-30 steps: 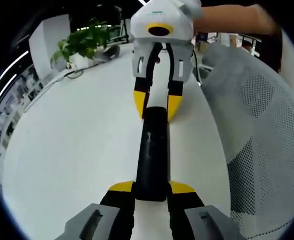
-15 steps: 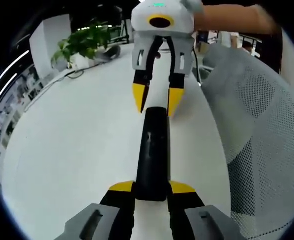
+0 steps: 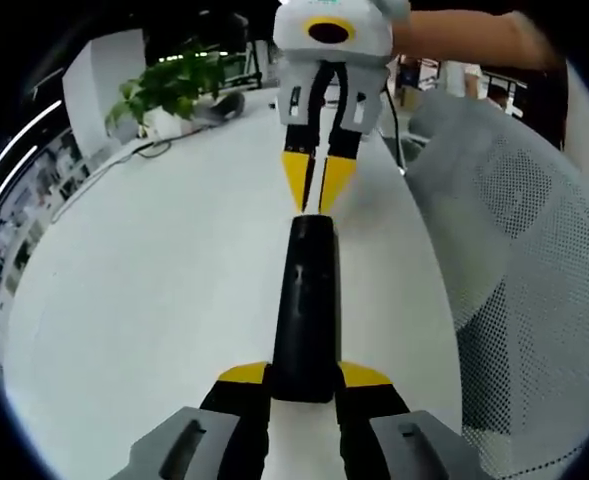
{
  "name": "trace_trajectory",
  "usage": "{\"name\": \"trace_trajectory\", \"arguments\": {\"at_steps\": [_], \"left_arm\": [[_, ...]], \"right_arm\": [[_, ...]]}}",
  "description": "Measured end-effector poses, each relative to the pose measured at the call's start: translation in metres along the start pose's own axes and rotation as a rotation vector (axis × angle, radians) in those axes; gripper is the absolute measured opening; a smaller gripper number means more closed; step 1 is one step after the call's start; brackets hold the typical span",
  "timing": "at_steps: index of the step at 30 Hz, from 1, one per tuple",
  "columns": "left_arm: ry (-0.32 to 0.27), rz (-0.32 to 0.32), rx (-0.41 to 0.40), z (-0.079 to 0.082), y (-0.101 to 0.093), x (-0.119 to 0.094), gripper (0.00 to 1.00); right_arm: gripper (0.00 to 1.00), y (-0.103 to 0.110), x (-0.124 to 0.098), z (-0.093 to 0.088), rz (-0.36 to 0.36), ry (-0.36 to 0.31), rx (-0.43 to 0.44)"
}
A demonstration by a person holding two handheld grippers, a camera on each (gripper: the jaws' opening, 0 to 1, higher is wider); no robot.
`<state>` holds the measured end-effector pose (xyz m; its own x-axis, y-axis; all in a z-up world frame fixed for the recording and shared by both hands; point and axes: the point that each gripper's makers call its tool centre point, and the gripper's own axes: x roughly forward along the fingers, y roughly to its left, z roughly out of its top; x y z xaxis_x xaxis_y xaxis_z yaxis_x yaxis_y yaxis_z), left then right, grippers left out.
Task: Press the specified remote control buttons in sequence, fully releasing each button before pressing the next.
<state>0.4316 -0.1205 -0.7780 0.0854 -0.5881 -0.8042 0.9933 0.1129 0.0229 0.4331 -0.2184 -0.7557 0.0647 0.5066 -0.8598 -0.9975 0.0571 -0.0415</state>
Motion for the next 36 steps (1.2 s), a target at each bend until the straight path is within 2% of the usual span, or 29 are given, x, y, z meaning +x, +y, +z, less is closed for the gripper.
{"name": "trace_trajectory", "arguments": {"at_steps": [22, 36], "left_arm": [[0.020, -0.003, 0.019, -0.0001, -0.0006, 0.0000, 0.25], [0.023, 0.000, 0.021, -0.0012, -0.0007, -0.0006, 0.25]], "right_arm": [[0.00, -0.0037, -0.0050, -0.0042, -0.005, 0.043, -0.004], [0.00, 0.0009, 0.0000, -0.0077, 0.031, 0.124, -0.074]]}}
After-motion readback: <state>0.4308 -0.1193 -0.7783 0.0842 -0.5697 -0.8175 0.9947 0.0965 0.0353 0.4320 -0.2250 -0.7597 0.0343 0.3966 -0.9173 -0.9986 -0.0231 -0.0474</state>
